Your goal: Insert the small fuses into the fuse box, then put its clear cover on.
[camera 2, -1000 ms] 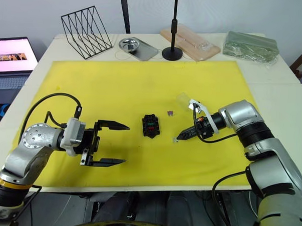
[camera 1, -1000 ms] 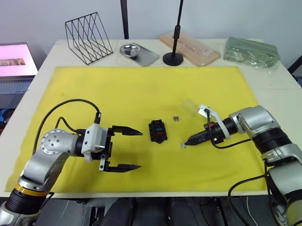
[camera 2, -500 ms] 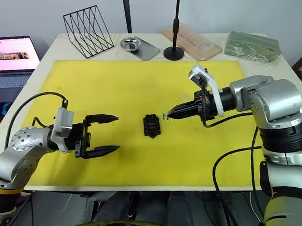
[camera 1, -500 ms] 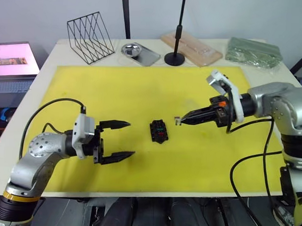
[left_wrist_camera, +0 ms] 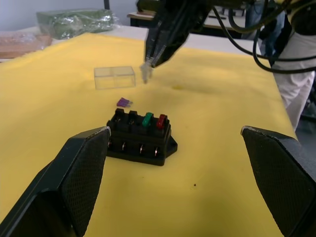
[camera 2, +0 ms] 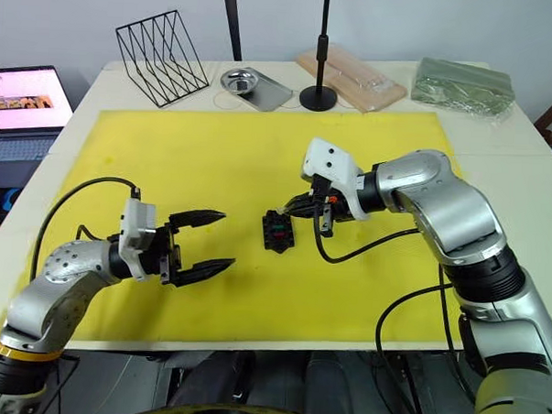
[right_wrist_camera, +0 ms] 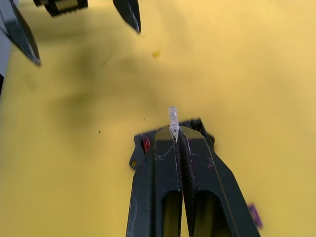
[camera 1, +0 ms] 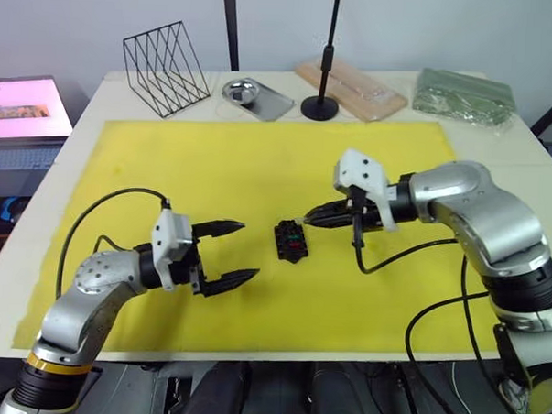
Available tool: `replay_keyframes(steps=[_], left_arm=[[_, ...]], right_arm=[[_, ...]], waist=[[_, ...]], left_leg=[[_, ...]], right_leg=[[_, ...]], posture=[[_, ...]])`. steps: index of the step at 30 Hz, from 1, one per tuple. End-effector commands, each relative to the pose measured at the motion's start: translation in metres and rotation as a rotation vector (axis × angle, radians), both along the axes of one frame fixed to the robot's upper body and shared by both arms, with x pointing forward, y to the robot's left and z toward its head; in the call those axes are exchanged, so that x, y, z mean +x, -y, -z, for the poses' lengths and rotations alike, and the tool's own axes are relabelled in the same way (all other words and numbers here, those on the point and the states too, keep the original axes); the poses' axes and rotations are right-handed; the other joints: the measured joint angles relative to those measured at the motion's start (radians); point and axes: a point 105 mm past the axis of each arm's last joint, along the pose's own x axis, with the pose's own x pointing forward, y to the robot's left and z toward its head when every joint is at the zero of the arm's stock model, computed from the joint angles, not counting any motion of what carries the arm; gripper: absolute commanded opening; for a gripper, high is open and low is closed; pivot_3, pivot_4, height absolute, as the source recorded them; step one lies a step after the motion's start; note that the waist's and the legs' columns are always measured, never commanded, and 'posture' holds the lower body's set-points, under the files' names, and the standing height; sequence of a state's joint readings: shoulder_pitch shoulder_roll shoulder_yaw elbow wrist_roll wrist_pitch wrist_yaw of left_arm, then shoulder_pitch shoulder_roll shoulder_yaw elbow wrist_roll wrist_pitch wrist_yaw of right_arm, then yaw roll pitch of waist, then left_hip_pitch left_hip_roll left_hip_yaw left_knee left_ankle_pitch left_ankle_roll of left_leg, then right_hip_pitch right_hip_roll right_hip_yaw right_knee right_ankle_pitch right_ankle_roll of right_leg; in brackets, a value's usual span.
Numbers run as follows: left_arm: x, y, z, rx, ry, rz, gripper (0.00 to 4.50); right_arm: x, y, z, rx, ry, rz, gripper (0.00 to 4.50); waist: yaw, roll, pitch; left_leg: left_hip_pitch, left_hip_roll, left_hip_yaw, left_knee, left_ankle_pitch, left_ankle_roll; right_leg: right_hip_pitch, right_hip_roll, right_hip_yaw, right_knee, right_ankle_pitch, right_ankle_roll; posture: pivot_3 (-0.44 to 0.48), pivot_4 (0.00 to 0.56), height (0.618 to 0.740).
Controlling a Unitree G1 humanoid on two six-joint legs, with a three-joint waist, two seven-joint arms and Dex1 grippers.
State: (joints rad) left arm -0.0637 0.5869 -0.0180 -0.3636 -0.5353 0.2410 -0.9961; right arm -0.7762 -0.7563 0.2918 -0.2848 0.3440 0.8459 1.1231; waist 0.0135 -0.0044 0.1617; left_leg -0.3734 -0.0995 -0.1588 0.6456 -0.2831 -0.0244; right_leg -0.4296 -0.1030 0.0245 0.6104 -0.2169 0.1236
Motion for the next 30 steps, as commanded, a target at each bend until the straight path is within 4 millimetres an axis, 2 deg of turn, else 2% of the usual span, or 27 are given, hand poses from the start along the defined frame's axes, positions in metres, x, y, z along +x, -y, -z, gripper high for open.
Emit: replay_keyframes(steps=[1, 11, 17, 30], left_arm=[[0.003, 0.007, -0.004, -0.001, 0.058, 0.006, 4.50], [0.016, 0.021, 0.003, -0.009, 0.089, -0.013, 4.50], [0.020, 0.019, 0.007, -0.003, 0.080, -0.020, 4.50], [0.022, 0.017, 0.007, 0.012, 0.094, -0.009, 4.50]], right_arm=[[0.005, -0.007, -0.007, 0.001, 0.077, -0.023, 0.03], [0.014, -0.016, 0.008, -0.018, 0.101, -0.059, 0.03], [0.016, -0.016, 0.017, -0.021, 0.095, -0.090, 0.03], [0.018, -0.011, 0.024, -0.034, 0.083, -0.123, 0.03]], waist=[[-0.001, 0.000, 0.000], [-0.002, 0.000, 0.000], [-0.002, 0.000, 0.000], [-0.002, 0.000, 0.000]], left_leg=[[0.000, 0.000, 0.000, 0.000, 0.000, 0.000], [0.000, 0.000, 0.000, 0.000, 0.000, 0.000], [0.000, 0.000, 0.000, 0.000, 0.000, 0.000], [0.000, 0.000, -0.001, 0.000, 0.000, 0.000]], right_leg=[[0.000, 0.000, 0.000, 0.000, 0.000, 0.000], [0.000, 0.000, 0.000, 0.000, 0.000, 0.000], [0.000, 0.000, 0.000, 0.000, 0.000, 0.000], [0.000, 0.000, 0.000, 0.000, 0.000, 0.000]], posture=[[0.000, 0.150, 0.740], [0.000, 0.150, 0.740], [0.000, 0.150, 0.740], [0.000, 0.150, 0.740]])
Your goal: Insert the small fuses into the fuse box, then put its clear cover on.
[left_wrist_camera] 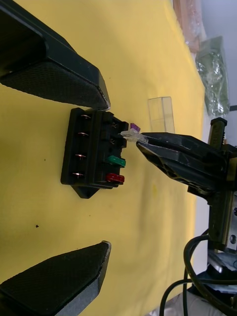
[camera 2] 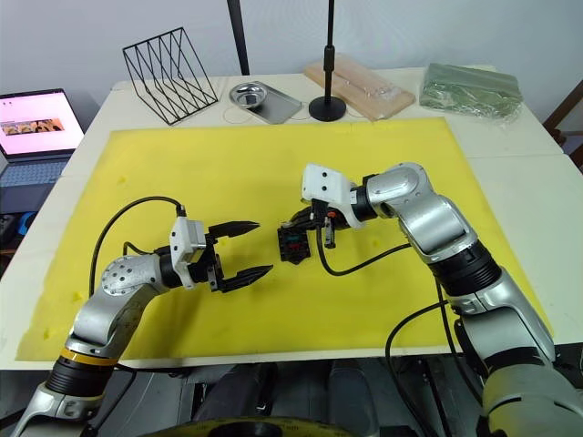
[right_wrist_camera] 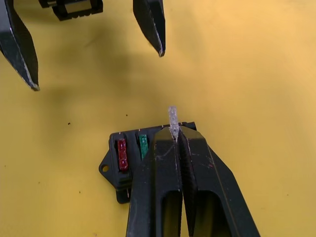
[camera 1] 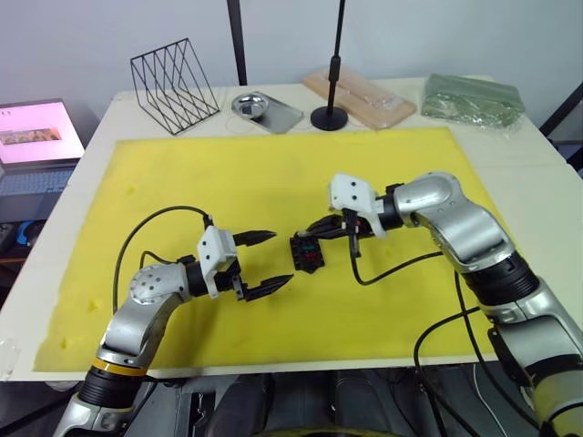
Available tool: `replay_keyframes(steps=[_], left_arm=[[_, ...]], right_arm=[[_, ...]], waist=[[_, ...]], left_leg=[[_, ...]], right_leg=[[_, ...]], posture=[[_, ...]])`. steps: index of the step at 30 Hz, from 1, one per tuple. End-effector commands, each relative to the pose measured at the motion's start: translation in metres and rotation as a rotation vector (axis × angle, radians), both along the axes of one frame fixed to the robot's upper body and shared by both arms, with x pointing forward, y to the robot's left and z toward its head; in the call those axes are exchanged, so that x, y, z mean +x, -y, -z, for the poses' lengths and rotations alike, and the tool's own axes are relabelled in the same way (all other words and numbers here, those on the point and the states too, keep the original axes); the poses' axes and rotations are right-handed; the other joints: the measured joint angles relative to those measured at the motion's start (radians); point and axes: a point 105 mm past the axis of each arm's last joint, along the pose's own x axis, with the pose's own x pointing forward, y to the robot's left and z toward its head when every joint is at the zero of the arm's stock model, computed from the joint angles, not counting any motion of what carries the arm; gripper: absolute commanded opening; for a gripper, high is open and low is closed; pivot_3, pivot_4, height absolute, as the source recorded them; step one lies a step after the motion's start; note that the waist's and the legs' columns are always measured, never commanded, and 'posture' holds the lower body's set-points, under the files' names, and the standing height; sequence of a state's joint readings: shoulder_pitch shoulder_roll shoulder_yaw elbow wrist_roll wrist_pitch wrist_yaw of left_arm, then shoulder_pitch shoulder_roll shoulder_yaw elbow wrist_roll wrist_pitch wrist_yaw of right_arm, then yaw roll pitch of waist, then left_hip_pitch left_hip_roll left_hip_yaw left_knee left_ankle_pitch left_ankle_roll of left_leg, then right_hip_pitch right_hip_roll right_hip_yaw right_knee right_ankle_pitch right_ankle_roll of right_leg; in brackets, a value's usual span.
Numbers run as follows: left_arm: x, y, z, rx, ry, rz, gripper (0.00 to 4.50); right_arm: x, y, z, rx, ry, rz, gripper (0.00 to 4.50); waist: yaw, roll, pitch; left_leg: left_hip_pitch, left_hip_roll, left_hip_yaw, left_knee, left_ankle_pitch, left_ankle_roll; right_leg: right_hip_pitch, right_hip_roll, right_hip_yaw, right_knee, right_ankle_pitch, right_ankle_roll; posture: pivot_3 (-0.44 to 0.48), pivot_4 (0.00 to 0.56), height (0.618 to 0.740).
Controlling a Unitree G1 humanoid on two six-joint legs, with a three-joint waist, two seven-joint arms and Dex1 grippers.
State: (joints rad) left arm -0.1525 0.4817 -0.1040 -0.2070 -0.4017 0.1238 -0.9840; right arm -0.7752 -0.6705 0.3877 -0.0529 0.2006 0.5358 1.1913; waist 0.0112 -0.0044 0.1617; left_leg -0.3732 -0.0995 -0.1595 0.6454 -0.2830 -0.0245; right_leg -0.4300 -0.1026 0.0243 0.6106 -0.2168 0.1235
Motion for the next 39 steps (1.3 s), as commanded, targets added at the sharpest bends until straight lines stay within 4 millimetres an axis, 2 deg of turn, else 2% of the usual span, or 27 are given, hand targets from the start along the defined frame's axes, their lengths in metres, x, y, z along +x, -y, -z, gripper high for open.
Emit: replay_keyframes(steps=[1, 28, 39], left_arm=[[0.0008, -0.0018, -0.0076, 0.005, 0.044, 0.005, 4.50], [0.0036, 0.0003, -0.0075, 0.005, 0.048, -0.002, 4.50], [0.0039, -0.0003, -0.0075, 0.005, 0.048, -0.007, 4.50]], right_arm=[[-0.0003, -0.0026, -0.0063, 0.007, 0.032, -0.027, 0.03], [0.0086, 0.0009, 0.0025, -0.046, 0.054, -0.065, 0.03], [0.0087, 0.0013, -0.0067, -0.038, 0.042, -0.080, 0.03]], waist=[[0.000, 0.000, 0.000], [0.000, 0.000, 0.000], [-0.001, 0.000, 0.000]], left_leg=[[0.000, 0.000, 0.000, 0.000, 0.000, 0.000], [0.000, 0.000, 0.000, 0.000, 0.000, 0.000], [0.000, 0.000, 0.000, 0.000, 0.000, 0.000]], right_leg=[[0.000, 0.000, 0.000, 0.000, 0.000, 0.000], [0.000, 0.000, 0.000, 0.000, 0.000, 0.000], [0.000, 0.000, 0.000, 0.000, 0.000, 0.000]], posture=[[0.000, 0.150, 0.740], [0.000, 0.150, 0.740], [0.000, 0.150, 0.740]])
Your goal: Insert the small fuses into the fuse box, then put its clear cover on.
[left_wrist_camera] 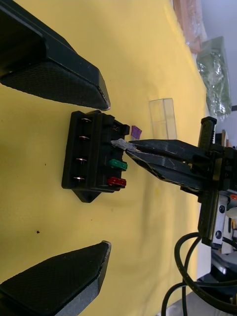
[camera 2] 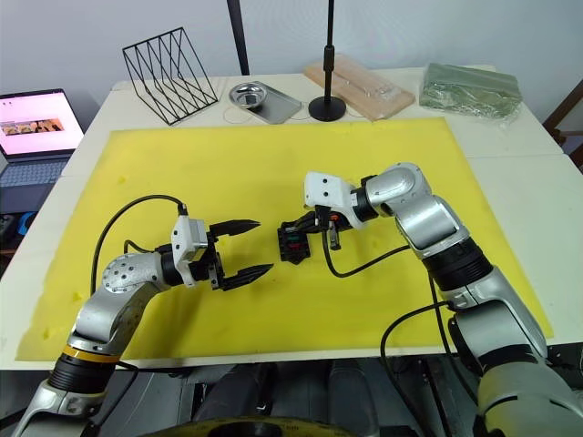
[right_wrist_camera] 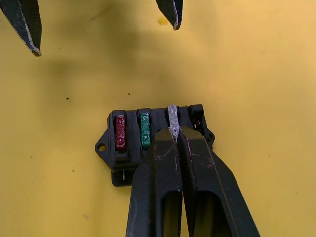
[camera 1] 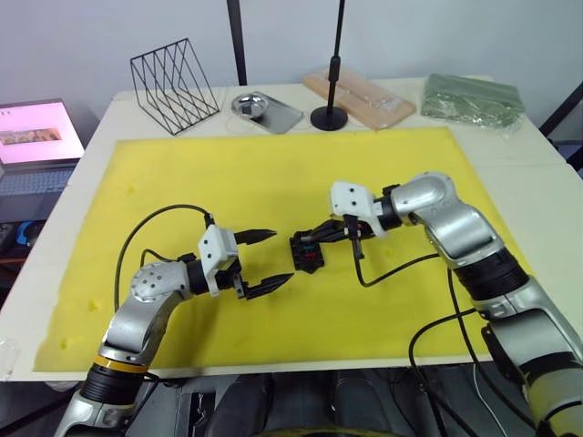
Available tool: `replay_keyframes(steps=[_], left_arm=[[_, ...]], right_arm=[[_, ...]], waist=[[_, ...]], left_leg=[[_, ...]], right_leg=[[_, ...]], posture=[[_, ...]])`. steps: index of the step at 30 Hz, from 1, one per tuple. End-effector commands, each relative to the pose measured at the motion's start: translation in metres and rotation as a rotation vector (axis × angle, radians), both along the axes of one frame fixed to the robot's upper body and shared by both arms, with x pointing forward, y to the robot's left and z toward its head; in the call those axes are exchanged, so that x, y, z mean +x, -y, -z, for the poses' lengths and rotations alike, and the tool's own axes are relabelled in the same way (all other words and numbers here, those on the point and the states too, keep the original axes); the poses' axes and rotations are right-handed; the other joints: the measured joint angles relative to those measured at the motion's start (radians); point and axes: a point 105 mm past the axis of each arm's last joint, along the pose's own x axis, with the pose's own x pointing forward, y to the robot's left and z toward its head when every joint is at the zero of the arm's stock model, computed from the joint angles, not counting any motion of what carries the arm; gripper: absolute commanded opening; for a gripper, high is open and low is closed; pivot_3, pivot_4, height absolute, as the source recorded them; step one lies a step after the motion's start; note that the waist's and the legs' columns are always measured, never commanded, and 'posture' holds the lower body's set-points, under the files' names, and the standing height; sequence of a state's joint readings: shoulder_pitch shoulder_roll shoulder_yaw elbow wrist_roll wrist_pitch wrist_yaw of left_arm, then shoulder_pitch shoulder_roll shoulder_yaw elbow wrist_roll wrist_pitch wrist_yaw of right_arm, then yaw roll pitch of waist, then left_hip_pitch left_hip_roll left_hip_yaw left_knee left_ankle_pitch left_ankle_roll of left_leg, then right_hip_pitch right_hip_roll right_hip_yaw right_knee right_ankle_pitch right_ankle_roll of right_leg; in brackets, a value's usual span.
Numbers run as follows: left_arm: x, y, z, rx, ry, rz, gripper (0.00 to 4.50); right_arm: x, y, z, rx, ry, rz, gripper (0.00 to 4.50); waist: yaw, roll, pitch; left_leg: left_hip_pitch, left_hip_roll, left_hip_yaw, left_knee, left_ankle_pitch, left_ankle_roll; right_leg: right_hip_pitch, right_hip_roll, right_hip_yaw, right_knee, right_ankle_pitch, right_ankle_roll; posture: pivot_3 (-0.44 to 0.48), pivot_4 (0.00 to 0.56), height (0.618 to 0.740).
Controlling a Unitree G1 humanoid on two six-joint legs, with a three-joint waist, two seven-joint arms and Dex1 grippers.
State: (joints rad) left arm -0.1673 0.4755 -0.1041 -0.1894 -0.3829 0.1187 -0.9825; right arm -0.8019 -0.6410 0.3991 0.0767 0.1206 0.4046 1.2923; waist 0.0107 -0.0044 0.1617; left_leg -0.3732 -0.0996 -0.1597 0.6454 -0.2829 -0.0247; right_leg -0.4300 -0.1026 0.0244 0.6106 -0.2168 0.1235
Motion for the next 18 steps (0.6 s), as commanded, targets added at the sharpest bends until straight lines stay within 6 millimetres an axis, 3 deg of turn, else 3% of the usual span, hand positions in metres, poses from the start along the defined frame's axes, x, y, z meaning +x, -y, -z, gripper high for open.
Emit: replay_keyframes(steps=[1, 18], left_arm=[[-0.0001, -0.0003, -0.0082, -0.006, 0.040, 0.002, 4.50], [-0.0001, -0.0018, -0.0079, -0.001, 0.037, -0.002, 4.50]], right_arm=[[0.0018, -0.0027, -0.0171, 0.020, 0.037, -0.017, 0.03], [0.0030, -0.0055, -0.0158, 0.016, 0.026, -0.037, 0.03]], waist=[[0.000, 0.000, 0.000], [0.000, 0.000, 0.000]], left_leg=[[0.000, 0.000, 0.000, 0.000, 0.000, 0.000], [0.000, 0.000, 0.000, 0.000, 0.000, 0.000]], right_leg=[[0.000, 0.000, 0.000, 0.000, 0.000, 0.000], [0.000, 0.000, 0.000, 0.000, 0.000, 0.000]], posture=[[0.000, 0.150, 0.740], [0.000, 0.150, 0.740]])
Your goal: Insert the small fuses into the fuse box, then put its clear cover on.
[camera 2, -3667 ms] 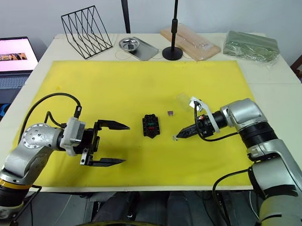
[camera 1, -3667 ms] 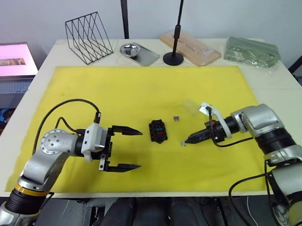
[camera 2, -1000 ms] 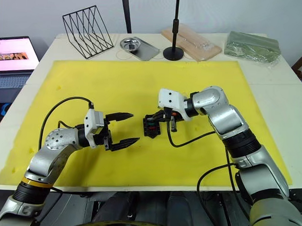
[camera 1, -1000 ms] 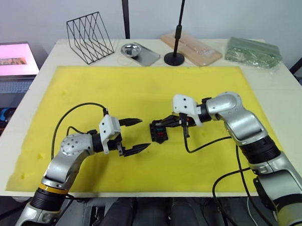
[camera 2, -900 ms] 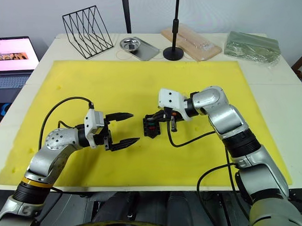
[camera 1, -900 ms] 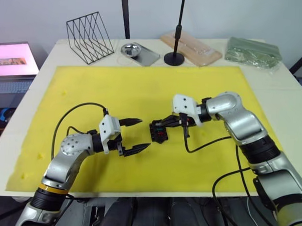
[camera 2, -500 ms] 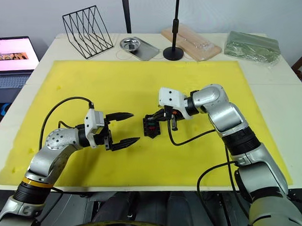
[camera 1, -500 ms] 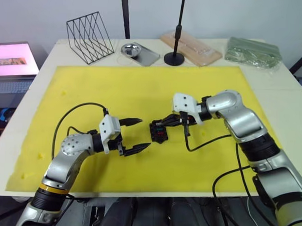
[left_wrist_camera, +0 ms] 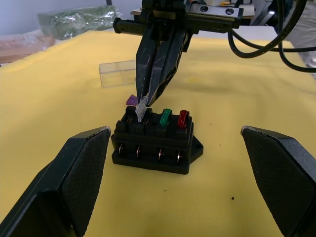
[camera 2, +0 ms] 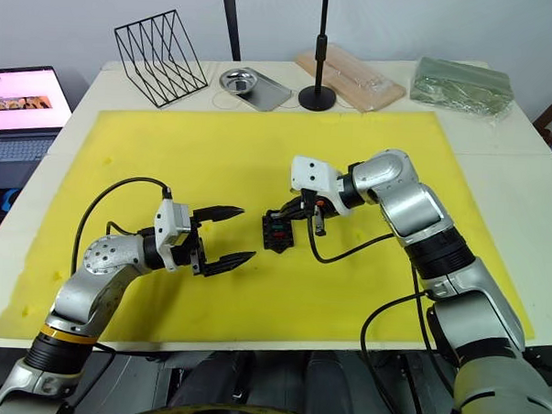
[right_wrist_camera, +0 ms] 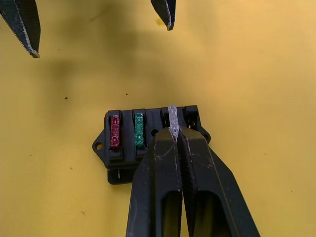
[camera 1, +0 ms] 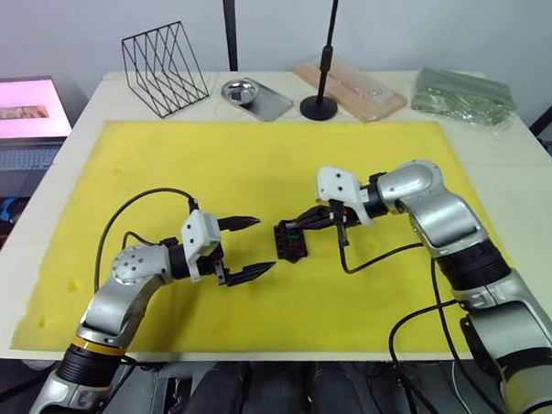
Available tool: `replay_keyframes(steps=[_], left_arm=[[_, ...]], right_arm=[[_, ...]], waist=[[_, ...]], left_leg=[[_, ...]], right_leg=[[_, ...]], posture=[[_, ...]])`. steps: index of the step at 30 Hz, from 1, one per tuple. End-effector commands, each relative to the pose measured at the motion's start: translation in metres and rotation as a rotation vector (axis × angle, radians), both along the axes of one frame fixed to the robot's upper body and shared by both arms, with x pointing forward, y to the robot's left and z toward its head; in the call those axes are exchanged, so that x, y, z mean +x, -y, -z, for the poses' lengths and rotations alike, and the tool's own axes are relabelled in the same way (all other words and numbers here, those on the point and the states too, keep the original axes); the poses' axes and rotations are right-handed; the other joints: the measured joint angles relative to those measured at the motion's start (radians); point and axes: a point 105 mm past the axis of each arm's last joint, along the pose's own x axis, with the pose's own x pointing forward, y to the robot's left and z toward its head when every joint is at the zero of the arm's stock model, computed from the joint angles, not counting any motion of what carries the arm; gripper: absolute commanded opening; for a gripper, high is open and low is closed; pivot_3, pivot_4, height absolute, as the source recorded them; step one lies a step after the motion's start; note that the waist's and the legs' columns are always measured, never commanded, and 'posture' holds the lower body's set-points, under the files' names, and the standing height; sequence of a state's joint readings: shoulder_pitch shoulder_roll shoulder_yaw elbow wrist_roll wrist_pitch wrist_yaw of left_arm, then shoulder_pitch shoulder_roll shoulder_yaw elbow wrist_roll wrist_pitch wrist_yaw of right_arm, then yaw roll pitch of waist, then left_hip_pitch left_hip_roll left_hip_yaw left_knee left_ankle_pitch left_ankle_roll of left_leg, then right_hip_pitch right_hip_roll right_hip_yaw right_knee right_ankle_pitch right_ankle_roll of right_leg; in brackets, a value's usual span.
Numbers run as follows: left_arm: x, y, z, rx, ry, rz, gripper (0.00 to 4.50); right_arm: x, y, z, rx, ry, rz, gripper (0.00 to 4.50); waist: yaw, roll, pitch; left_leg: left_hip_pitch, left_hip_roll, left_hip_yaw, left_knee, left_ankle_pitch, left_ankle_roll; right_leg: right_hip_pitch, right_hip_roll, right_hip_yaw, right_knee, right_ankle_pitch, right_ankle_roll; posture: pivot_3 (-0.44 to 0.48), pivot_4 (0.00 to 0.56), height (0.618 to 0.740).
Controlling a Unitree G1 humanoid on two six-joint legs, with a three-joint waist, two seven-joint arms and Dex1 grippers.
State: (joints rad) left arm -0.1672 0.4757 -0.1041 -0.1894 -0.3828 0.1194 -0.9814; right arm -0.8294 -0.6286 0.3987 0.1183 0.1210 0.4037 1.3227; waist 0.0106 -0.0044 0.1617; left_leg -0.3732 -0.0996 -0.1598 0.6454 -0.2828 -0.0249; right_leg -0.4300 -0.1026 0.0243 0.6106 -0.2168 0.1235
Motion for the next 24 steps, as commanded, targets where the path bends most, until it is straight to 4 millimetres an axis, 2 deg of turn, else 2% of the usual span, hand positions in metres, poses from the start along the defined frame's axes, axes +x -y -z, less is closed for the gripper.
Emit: replay_keyframes(steps=[1, 16, 24], left_arm=[[0.000, -0.002, -0.008, -0.001, 0.037, -0.001, 4.50], [0.000, -0.001, -0.008, -0.002, 0.036, -0.006, 4.50], [0.000, -0.002, -0.008, 0.001, 0.036, -0.004, 4.50]], right_arm=[[0.000, -0.005, -0.013, 0.016, 0.047, -0.028, 0.03], [0.002, -0.002, 0.004, -0.020, 0.031, -0.025, 0.03], [0.004, -0.002, 0.004, -0.019, 0.044, -0.027, 0.03]], waist=[[0.000, 0.000, 0.000], [0.000, 0.000, 0.000], [-0.001, 0.000, 0.000]], left_leg=[[0.000, 0.000, 0.000, 0.000, 0.000, 0.000], [0.000, 0.000, 0.000, 0.000, 0.000, 0.000], [0.000, 0.000, 0.000, 0.000, 0.000, 0.000]], right_leg=[[0.000, 0.000, 0.000, 0.000, 0.000, 0.000], [0.000, 0.000, 0.000, 0.000, 0.000, 0.000], [0.000, 0.000, 0.000, 0.000, 0.000, 0.000]], posture=[[0.000, 0.150, 0.740], [0.000, 0.150, 0.740], [0.000, 0.150, 0.740]])
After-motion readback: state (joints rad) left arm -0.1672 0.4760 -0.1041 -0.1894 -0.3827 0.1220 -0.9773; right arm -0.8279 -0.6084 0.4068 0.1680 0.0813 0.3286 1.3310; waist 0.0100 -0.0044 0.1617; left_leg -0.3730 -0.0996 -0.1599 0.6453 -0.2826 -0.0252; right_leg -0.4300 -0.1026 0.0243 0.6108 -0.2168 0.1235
